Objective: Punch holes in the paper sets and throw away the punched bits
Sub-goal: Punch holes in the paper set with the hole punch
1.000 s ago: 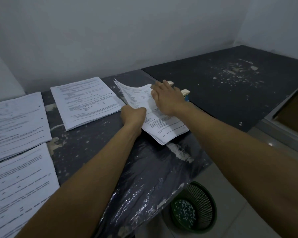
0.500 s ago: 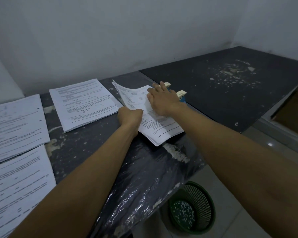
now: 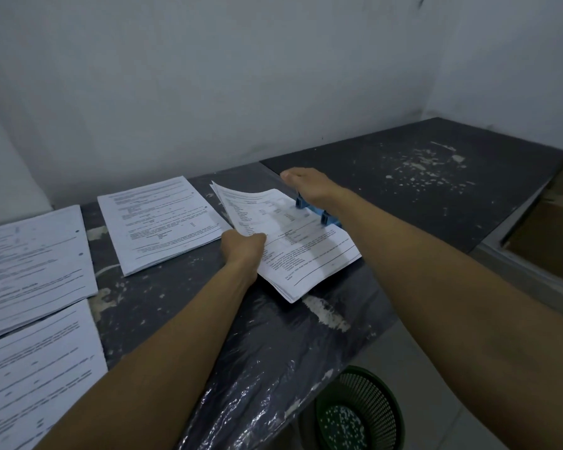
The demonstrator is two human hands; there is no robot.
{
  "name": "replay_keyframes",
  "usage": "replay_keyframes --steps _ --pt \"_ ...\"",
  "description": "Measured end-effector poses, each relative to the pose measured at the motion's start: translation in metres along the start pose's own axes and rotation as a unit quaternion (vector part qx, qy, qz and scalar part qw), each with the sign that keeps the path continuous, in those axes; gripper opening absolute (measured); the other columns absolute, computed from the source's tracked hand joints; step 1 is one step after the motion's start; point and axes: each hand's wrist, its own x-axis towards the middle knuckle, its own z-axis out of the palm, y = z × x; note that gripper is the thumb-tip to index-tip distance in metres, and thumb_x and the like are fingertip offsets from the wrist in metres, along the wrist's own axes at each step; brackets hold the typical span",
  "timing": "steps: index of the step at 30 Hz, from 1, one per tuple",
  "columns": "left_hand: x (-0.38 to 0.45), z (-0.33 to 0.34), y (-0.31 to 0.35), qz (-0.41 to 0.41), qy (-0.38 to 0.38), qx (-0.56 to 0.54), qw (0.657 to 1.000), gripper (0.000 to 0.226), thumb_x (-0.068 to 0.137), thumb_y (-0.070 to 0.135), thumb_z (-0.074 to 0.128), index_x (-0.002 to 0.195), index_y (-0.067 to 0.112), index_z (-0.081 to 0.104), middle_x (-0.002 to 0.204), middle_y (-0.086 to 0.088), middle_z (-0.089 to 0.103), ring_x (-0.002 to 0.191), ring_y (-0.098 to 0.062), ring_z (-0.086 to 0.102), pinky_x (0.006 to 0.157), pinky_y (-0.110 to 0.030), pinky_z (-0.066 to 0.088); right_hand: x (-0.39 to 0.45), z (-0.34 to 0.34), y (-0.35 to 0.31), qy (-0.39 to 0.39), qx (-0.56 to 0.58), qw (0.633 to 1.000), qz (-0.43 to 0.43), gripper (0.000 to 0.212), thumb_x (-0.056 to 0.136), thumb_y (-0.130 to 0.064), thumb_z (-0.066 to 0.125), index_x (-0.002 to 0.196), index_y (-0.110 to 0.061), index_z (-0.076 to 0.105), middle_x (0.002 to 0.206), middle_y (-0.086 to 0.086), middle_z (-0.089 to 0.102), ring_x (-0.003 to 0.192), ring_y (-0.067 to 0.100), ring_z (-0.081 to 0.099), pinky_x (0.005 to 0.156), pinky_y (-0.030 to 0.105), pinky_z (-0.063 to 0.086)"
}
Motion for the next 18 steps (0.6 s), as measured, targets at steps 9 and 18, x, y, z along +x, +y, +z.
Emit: replay_keyframes --steps 9,18 --pt "-0.009 -0.022 0.003 0.050 0.011 -0.006 0.999 0.021 0.085 0.006 0.070 0.082 0.025 0.063 0.094 0.001 0.071 0.083 -0.023 0.069 0.073 -0.043 0.062 0.000 0.001 -0.014 0.027 0.015 0.998 0.062 0.038 0.101 -0.031 0.044 0.116 -0.005 0.067 0.126 0.012 0.065 0.121 0.031 0.057 0.109 0.047 0.040" --pt "-0.033 -0.094 0.028 0.097 0.003 -0.044 0.994 0.021 0.088 0.005 0.072 0.104 0.019 0.070 0.098 0.003 0.073 0.089 -0.019 0.071 0.073 -0.034 0.059 -0.031 0.033 -0.050 0.178 -0.042 0.981 -0.061 0.043 0.094 -0.008 0.047 0.136 -0.012 0.055 0.133 0.010 0.061 0.130 0.030 0.047 0.123 0.044 0.014"
